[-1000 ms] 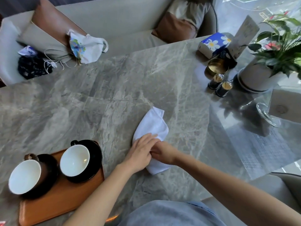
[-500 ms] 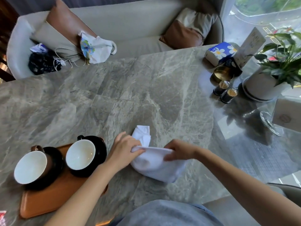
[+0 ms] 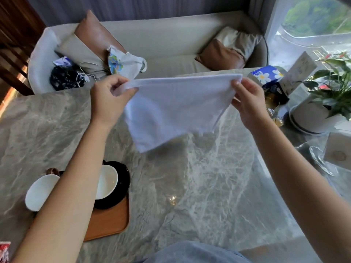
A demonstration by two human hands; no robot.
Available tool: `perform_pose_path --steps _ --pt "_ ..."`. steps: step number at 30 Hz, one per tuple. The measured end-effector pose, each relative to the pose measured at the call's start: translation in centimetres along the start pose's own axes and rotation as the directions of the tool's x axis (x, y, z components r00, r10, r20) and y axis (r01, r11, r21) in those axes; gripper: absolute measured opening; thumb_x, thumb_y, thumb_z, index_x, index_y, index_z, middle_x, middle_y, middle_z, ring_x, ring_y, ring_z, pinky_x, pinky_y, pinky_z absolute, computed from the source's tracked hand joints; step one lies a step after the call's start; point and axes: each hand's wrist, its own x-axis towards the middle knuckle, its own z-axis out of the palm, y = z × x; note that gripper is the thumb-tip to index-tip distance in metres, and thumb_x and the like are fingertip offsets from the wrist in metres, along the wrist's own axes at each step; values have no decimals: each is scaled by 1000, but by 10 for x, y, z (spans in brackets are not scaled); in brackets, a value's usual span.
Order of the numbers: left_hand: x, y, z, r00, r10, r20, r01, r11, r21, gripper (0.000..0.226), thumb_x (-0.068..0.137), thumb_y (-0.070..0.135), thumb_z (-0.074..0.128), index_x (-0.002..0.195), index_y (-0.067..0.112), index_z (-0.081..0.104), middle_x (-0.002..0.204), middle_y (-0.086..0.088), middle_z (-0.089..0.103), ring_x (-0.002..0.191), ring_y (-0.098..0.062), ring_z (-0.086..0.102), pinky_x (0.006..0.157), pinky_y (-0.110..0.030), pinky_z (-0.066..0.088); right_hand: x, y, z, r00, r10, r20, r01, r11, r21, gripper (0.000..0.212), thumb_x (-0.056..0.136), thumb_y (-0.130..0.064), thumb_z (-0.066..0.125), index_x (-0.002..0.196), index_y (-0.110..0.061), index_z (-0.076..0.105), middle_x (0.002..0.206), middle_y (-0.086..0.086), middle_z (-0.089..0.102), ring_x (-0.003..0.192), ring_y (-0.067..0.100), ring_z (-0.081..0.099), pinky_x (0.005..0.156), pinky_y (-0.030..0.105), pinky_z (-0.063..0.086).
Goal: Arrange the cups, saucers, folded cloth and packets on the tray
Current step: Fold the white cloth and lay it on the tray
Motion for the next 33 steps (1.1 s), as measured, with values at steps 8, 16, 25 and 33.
perform_pose_path --steps 8,16,25,33 --pt "-33 -18 -11 809 -148 569 173 985 11 21 79 -6 66 89 12 63 80 6 64 66 7 52 66 -6 41 -9 30 -36 965 254 71 -246 964 -104 16 88 -18 50 83 -21 65 79 -1 66 71 13 64 67 27 54" --pt "-149 -83 36 28 -444 896 -15 896 444 26 85 19 65 64 9 54 59 4 38 51 -1 34 49 -19 25 -107 143 -98 365 931 31 -805 332 -492 21 93 -25 43 79 -14 56 57 2 53 50 17 52 49 26 45" --pt "-197 -113 44 84 -534 841 341 809 479 23 90 16 56 69 17 46 68 5 40 64 -6 37 57 -18 27 -146 159 -124 223 974 36 -828 209 -520 26 94 -25 42 100 -6 60 80 10 60 67 22 58 59 31 52" --pt "-173 -130 75 585 -689 428 747 663 46 12 92 9 52 92 0 60 78 -8 59 70 -16 51 54 -21 36 -114 160 -116 599 799 -47 -783 572 -245 20 96 -28 47 91 -24 66 83 3 64 71 17 66 62 31 52"
